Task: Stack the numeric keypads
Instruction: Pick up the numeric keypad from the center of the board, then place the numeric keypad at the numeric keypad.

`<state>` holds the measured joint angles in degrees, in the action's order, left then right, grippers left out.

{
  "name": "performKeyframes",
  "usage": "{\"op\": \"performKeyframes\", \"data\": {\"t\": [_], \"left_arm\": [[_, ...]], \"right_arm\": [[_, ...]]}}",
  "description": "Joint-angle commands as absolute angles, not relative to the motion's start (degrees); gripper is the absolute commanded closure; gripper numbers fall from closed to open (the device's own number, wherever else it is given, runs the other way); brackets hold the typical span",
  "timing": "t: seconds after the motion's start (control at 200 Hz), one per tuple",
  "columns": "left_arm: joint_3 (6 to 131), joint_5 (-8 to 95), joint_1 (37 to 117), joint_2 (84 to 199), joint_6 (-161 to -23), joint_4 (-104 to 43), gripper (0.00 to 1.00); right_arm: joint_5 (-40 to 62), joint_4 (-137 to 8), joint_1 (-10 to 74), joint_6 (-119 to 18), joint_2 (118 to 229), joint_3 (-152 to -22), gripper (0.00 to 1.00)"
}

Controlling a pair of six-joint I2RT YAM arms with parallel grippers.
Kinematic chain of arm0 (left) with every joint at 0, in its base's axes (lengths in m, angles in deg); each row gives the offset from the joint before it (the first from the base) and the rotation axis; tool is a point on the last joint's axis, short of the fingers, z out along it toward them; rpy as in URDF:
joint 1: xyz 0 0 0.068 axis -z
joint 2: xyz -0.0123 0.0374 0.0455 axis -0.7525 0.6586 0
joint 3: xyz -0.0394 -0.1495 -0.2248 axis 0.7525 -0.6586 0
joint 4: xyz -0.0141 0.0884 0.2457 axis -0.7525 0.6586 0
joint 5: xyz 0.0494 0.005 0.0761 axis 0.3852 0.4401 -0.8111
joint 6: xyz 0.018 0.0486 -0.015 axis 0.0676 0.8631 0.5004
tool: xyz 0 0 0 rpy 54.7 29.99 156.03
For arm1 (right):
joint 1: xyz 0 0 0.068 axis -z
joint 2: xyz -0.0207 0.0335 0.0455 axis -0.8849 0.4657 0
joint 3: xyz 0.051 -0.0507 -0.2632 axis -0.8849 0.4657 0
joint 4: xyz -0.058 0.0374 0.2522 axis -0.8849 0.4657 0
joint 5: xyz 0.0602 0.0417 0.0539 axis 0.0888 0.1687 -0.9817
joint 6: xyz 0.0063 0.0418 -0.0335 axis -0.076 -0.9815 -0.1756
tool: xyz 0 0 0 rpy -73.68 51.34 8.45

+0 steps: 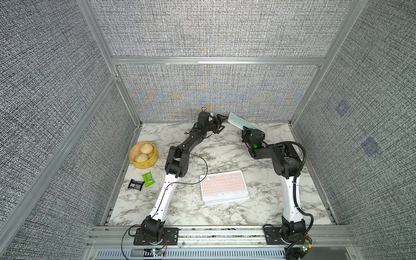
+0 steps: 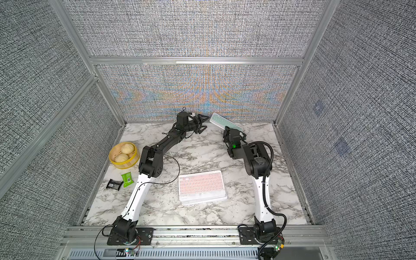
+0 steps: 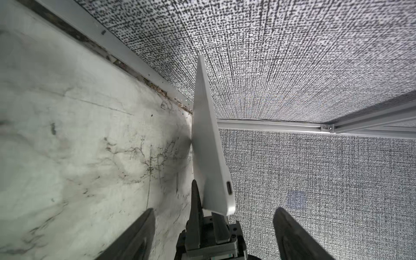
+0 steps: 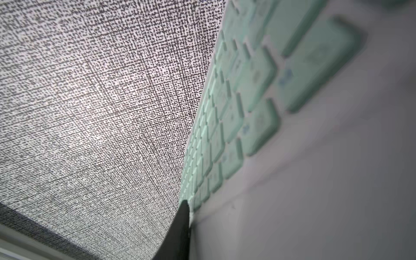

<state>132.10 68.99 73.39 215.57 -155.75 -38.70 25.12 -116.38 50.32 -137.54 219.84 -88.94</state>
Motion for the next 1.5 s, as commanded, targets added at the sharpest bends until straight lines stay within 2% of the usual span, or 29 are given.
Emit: {"op": "performKeyframes", "data": {"t": [0.0,0.26,0.51,0.63,0.82,1.16,1.386,1.496], "left_arm": [[131.1,71.3,72.9,211.4,-153.8,-38.8,0.17],[121.2,76.7,68.5,202.5,-147.7,-33.7,0.17],[106.4,83.8,66.0,192.9,-145.7,-31.8,0.17],[104.2,87.1,65.9,191.4,-146.0,-28.5,0.2],[99.4,86.9,65.6,189.0,-145.0,-24.7,0.24],[89.6,86.9,63.5,184.8,-152.8,-40.8,0.44],[85.8,86.7,63.0,180.5,-147.2,-36.0,0.7],[82.9,87.5,62.6,178.4,-146.4,-36.2,0.86]], "right_arm": [[23.6,-118.0,50.4,-138.0,218.8,-88.3,0.82],[18.1,-111.2,51.0,-130.2,211.9,-84.7,0.94],[11.3,-114.2,50.5,-128.6,209.3,-82.0,0.95],[3.7,-116.6,49.6,-126.8,210.0,-84.1,0.95],[1.2,-116.9,46.8,-121.4,208.3,-84.0,0.96],[0.4,-115.6,42.0,-118.4,204.1,-78.1,0.96],[5.6,-117.2,38.3,-117.3,199.1,-71.4,0.95],[8.5,-119.2,36.4,-117.5,198.2,-69.5,0.95]]}}
